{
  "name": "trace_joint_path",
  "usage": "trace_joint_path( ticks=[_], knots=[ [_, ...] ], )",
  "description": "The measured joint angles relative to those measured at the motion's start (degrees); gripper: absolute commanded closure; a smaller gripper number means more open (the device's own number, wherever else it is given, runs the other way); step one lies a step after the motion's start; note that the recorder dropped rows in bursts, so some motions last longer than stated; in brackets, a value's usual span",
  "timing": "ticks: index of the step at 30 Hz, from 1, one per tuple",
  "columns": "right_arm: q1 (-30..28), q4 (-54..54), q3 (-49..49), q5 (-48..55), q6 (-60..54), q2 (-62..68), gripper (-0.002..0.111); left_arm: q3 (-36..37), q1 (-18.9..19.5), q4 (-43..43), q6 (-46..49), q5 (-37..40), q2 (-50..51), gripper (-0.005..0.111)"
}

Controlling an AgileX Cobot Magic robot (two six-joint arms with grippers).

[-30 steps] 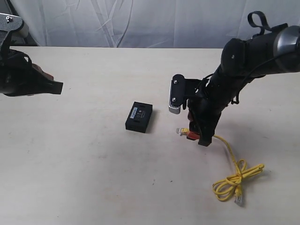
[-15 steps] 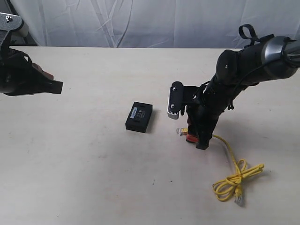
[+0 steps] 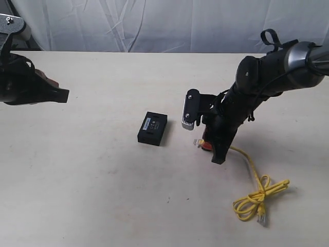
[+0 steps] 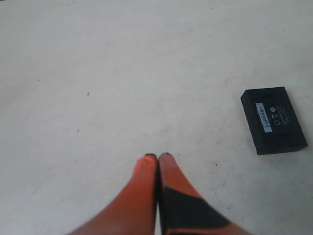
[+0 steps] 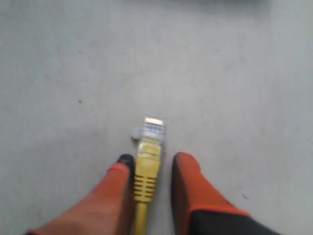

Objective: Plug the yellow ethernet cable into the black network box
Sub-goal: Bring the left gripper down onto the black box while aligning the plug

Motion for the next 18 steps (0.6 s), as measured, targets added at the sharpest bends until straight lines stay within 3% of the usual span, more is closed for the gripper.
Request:
trace_joint_path(
  ticks=[18],
  knots=[
    [0.00,0.58,0.00,-2.19,3.07,-2.61,0.109,-0.14,0.00,-2.91,0.00,1.67,0.24,0.107]
  ],
)
